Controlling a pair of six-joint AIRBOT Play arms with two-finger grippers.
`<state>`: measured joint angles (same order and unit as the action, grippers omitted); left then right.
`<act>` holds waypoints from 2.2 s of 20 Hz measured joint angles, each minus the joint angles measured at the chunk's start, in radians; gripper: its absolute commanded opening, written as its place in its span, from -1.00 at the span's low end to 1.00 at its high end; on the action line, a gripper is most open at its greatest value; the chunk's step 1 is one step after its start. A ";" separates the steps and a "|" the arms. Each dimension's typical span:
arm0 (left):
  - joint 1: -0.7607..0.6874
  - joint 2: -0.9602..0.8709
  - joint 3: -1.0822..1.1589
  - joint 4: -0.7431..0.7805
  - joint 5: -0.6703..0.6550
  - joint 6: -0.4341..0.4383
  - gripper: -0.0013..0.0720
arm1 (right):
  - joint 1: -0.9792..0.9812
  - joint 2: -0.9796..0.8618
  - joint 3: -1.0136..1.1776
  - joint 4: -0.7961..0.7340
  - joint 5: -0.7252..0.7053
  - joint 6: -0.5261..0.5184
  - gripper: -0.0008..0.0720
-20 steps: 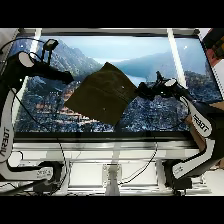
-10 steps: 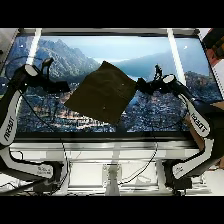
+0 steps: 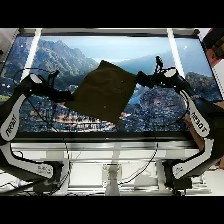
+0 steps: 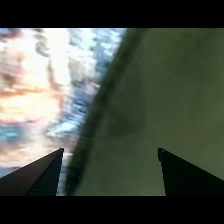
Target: Fold the clothes and pants, and hang the long-sleeved shirts on hangers.
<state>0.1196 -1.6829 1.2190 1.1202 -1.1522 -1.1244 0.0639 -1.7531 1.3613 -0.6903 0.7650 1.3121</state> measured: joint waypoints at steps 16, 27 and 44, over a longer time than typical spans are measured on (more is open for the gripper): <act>-0.220 0.247 -0.106 -0.156 0.098 -0.005 -0.91 | 0.000 0.000 0.275 -0.143 -0.100 -0.057 -0.90; -0.475 0.563 -0.580 -0.085 0.466 -0.343 -0.90 | 0.090 -0.026 0.286 -0.306 -0.179 -0.058 -0.57; -0.421 0.573 -0.609 -0.012 0.464 -0.372 0.82 | -0.216 -0.029 0.134 -0.327 0.692 -0.084 0.21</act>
<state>-0.3012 -1.1099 0.6098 1.1080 -0.6884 -1.4960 -0.1516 -1.7821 1.4948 -1.0172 1.4570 1.2285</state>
